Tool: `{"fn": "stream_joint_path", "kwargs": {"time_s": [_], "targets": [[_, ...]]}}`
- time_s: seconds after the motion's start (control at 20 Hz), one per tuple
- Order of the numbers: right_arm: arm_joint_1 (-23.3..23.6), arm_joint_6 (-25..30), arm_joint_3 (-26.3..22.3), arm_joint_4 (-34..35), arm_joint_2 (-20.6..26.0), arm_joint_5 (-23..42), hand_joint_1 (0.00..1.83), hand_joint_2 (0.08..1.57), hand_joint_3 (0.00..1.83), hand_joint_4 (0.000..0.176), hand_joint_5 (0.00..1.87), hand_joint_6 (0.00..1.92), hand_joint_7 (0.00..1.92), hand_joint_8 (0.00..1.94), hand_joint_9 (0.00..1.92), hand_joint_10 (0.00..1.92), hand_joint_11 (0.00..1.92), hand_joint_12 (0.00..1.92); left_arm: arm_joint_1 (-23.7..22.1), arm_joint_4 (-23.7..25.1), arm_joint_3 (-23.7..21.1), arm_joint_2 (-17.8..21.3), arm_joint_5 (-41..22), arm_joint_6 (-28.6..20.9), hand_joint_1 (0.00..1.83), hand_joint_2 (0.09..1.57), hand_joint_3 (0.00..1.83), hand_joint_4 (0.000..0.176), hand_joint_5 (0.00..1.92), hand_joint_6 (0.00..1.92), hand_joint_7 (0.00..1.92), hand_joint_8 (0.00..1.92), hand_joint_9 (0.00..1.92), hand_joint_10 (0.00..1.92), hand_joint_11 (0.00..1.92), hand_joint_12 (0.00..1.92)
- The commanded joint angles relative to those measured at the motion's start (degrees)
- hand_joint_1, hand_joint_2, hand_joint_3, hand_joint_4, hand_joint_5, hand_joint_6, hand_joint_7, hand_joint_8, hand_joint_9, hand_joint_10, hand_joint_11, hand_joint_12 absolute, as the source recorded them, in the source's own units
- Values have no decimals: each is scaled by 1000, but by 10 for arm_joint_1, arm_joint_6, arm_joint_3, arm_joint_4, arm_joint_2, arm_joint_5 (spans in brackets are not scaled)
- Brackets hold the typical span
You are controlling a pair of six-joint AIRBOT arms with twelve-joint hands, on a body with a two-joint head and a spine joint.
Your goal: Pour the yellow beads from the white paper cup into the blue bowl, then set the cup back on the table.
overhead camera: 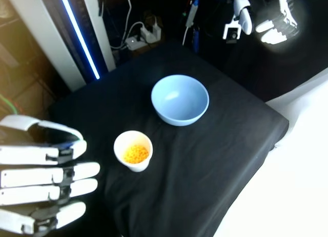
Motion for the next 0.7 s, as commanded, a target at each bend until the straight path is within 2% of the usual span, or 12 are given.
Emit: {"fn": "stream_joint_path", "kwargs": {"time_s": [0.0, 0.05, 0.15, 0.25, 0.3, 0.35, 0.45, 0.5, 0.6, 0.65], "targets": [[3, 6, 5, 15, 1, 67, 666, 798, 8, 109, 159, 7, 164, 11, 139, 24, 0, 362, -5, -8, 4, 0, -72, -4, 429, 835, 18, 0, 177, 7, 225, 1, 150, 16, 0, 364], [2, 6, 5, 15, 0, 66, 689, 784, 0, 122, 150, 1, 162, 7, 128, 14, 0, 361, -5, -8, 4, -2, -72, -4, 431, 855, 14, 0, 161, 1, 220, 1, 136, 5, 0, 348], [1, 7, 6, 15, -3, 63, 705, 771, 0, 124, 140, 0, 158, 3, 113, 6, 0, 335, -5, -8, 4, -4, -71, -4, 433, 850, 8, 0, 159, 0, 222, 2, 134, 3, 0, 339], [-2, 17, 13, 16, -13, 57, 713, 746, 0, 117, 97, 0, 127, 0, 94, 0, 0, 322, -5, -8, 4, -5, -71, -4, 423, 858, 6, 0, 177, 5, 234, 4, 148, 6, 0, 379], [-5, 30, 20, 17, -20, 54, 722, 759, 1, 106, 54, 0, 95, 0, 64, 0, 0, 287, -2, -8, 4, -6, -71, -4, 420, 857, 3, 0, 179, 4, 241, 4, 155, 5, 0, 413], [-11, 41, 27, 20, -28, 52, 727, 771, 3, 114, 11, 0, 49, 1, 26, 1, 0, 213, -1, -9, 4, -6, -72, -4, 417, 863, 3, 0, 210, 10, 254, 5, 166, 6, 0, 465], [-23, 53, 34, 32, -39, 47, 767, 716, 0, 156, 0, 0, 3, 0, 0, 0, 0, 24, 0, -9, 4, -8, -72, -5, 419, 865, 2, 0, 196, 3, 239, 3, 158, 1, 0, 447], [-29, 60, 38, 38, -45, 45, 769, 686, 0, 172, 0, 0, 0, 0, 0, 0, 0, 4, 0, -9, 4, -8, -72, -5, 426, 849, 0, 0, 178, 2, 234, 2, 149, 1, 0, 396], [-44, 86, 53, 49, -64, 41, 780, 650, 0, 171, 0, 0, 0, 0, 0, 0, 0, 0, 3, -11, 6, -11, -72, -8, 425, 839, 0, 0, 180, 2, 245, 4, 155, 3, 0, 344], [-45, 86, 54, 51, -67, 38, 794, 677, 0, 170, 0, 0, 0, 0, 0, 0, 0, 0, 4, -11, 6, -12, -72, -9, 429, 838, 0, 0, 195, 8, 249, 6, 155, 3, 0, 340]]}}
